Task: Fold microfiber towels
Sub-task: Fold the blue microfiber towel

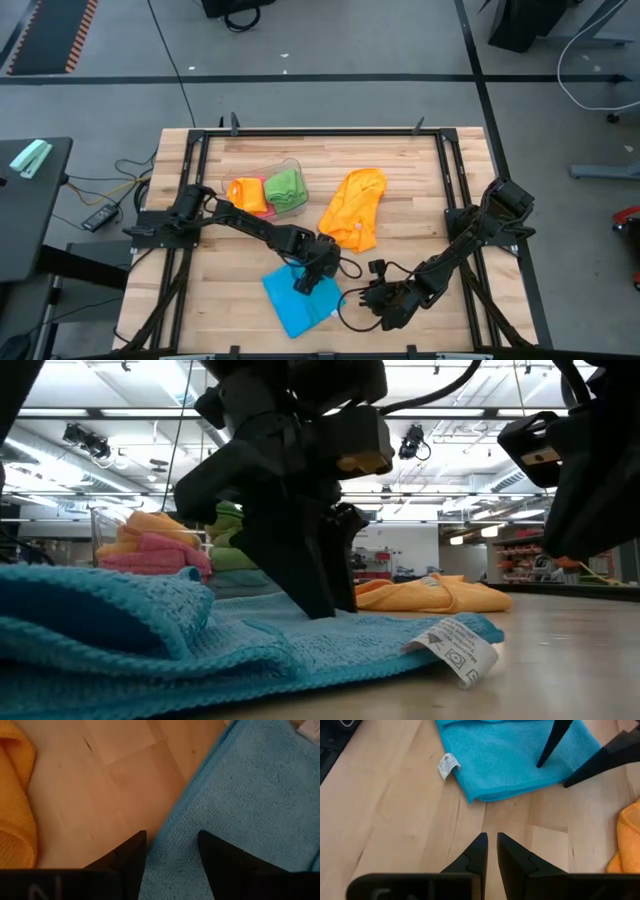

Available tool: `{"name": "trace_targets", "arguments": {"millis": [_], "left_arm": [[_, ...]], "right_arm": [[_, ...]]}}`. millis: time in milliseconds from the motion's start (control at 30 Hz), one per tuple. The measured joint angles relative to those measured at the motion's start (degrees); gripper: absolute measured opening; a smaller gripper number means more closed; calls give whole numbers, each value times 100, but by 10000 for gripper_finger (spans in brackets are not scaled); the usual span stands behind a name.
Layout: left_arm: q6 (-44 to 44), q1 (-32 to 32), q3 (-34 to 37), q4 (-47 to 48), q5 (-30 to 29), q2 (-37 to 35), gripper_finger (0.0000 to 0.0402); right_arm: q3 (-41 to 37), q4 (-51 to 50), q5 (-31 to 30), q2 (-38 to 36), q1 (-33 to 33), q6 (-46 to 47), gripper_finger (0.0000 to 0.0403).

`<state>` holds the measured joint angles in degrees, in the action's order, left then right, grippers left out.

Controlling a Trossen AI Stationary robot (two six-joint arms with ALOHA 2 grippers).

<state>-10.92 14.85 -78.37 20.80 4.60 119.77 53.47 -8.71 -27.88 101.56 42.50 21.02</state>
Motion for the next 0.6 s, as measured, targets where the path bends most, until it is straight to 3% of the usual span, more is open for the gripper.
{"name": "trace_targets", "arguments": {"millis": [300,433,600], "left_arm": [[-70,144,-13,308,-46,89,167],[-94,221,-11,477,-42,91,114],[-272,327,-7,548,-104,94,20]], "right_arm": [[0,20,0,0,2,-12,49],[0,22,0,0,0,-20,49],[0,22,0,0,0,4,49]]}}
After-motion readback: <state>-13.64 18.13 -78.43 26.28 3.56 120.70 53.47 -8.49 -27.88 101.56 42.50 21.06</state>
